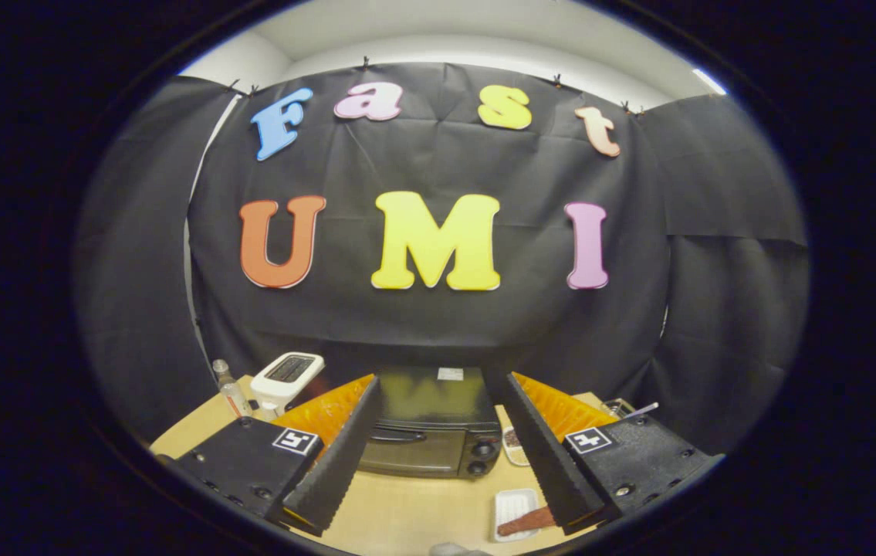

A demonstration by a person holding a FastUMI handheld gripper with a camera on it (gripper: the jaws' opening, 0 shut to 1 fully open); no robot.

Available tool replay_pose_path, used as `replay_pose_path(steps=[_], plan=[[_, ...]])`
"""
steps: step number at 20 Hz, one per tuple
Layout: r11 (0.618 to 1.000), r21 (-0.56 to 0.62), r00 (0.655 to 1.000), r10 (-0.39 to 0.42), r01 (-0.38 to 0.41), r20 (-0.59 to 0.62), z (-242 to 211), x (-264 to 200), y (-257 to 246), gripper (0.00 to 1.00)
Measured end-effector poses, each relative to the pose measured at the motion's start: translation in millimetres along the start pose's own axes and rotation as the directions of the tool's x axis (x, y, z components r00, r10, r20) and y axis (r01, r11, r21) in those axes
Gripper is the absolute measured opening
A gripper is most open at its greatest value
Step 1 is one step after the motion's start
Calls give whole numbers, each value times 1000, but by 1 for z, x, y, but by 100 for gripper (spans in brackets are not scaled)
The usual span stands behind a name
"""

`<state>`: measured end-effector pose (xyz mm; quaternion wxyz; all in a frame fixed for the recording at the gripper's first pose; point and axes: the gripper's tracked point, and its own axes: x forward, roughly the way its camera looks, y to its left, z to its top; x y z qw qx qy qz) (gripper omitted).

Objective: Open the toaster oven, put the food inside, and close the toaster oven door.

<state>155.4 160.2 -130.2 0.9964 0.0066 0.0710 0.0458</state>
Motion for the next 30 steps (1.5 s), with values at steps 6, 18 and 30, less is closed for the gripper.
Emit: replay_pose_path(steps=[6,18,30], plan=[[1000,-20,994,22,-24,-104,-71,88,60,100],[999,-9,979,-45,44,-200,-125,105,60,100],[1000,6,946,-19,22,-323,-208,10,62,100]])
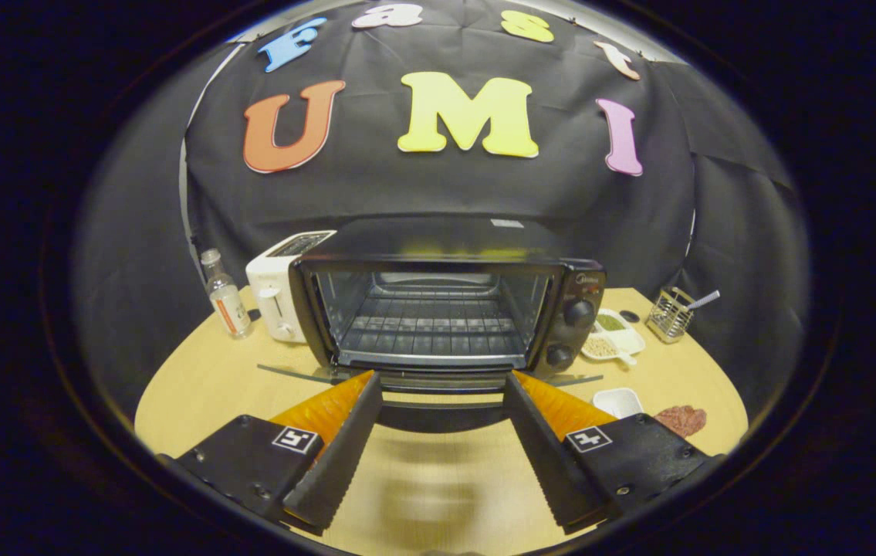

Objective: Open the toaster oven, put the food inside, and close the toaster oven door.

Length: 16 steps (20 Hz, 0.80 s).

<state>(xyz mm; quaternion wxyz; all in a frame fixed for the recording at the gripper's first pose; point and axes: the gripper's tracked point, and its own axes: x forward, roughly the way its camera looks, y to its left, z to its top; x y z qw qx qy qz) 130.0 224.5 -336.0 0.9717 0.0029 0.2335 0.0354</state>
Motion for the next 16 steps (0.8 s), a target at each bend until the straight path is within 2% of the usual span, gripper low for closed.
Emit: replay_pose_path(steps=[7,12,16], plan=[[1000,-20,995,-5,3,-99,-56,-4,-2,100],[1000,-28,975,-5,-1,-221,-103,5,-2,100],[1000,-22,970,-5,0,-241,-112,9,-3,100]])
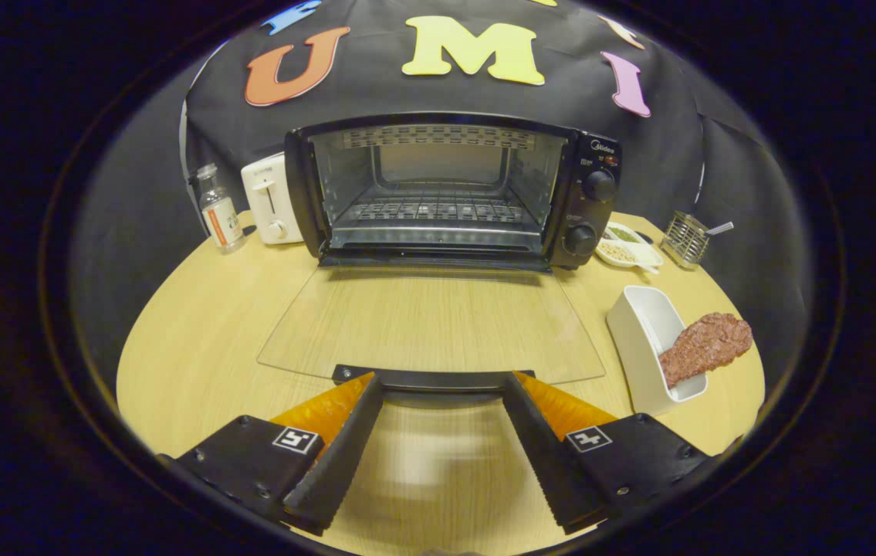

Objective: Open the toaster oven, put the food inside, and close the toaster oven door.

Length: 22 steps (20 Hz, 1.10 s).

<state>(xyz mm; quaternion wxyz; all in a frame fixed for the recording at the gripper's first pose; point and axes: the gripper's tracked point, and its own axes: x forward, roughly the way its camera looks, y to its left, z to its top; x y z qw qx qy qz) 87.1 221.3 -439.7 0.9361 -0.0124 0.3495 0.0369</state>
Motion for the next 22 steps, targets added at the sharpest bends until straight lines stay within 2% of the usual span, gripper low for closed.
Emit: replay_pose_path(steps=[5,10,14,17,20,22], plan=[[999,-6,999,41,-41,9,5,-7,1,100],[997,-21,991,71,-69,114,55,-39,-40,100],[997,-76,979,33,-17,203,109,-60,-132,100],[997,-67,973,-15,31,229,131,-65,-217,100],[999,-31,981,-17,23,192,126,-58,-285,100],[1000,-6,989,9,-8,149,112,-48,-315,100]])
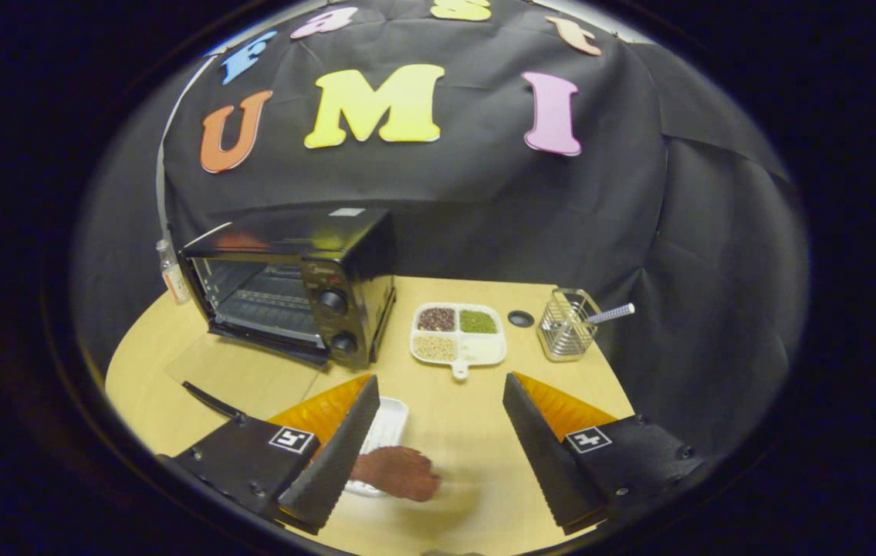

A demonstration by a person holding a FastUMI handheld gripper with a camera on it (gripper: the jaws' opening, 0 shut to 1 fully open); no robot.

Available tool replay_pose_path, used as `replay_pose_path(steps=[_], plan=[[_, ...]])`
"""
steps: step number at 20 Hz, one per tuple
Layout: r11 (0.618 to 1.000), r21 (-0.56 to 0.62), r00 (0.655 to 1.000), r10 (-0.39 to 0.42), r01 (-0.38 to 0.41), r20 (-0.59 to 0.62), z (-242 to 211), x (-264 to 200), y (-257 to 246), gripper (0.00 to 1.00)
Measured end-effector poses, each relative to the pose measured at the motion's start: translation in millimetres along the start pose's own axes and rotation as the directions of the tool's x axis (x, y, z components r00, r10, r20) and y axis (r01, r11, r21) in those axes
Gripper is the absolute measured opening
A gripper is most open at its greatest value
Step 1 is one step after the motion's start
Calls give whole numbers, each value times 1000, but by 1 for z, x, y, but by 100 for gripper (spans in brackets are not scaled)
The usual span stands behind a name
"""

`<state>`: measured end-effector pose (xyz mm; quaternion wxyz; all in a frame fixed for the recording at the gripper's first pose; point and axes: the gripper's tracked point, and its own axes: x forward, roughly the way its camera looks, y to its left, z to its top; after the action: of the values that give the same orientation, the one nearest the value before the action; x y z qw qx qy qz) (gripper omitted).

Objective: Open the toaster oven, put the food inside, and close the toaster oven door.

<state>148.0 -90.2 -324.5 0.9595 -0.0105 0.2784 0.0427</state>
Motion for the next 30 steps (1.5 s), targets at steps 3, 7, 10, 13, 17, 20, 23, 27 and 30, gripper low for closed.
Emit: replay_pose_path(steps=[3,7,10,13,17,20,23,27,30], plan=[[993,86,993,88,-82,-75,-30,8,-11,100],[943,248,947,269,-221,-178,-68,14,18,93],[884,364,889,391,-292,-237,-89,13,43,76],[852,435,869,425,-291,-251,-95,16,48,50],[768,546,826,518,-335,-221,-91,13,54,23],[791,509,839,500,-340,-216,-83,12,48,16],[805,476,853,487,-354,-189,-65,4,48,16],[791,483,871,479,-375,-109,-18,-13,57,16],[787,476,881,470,-392,-50,15,-21,77,16]])
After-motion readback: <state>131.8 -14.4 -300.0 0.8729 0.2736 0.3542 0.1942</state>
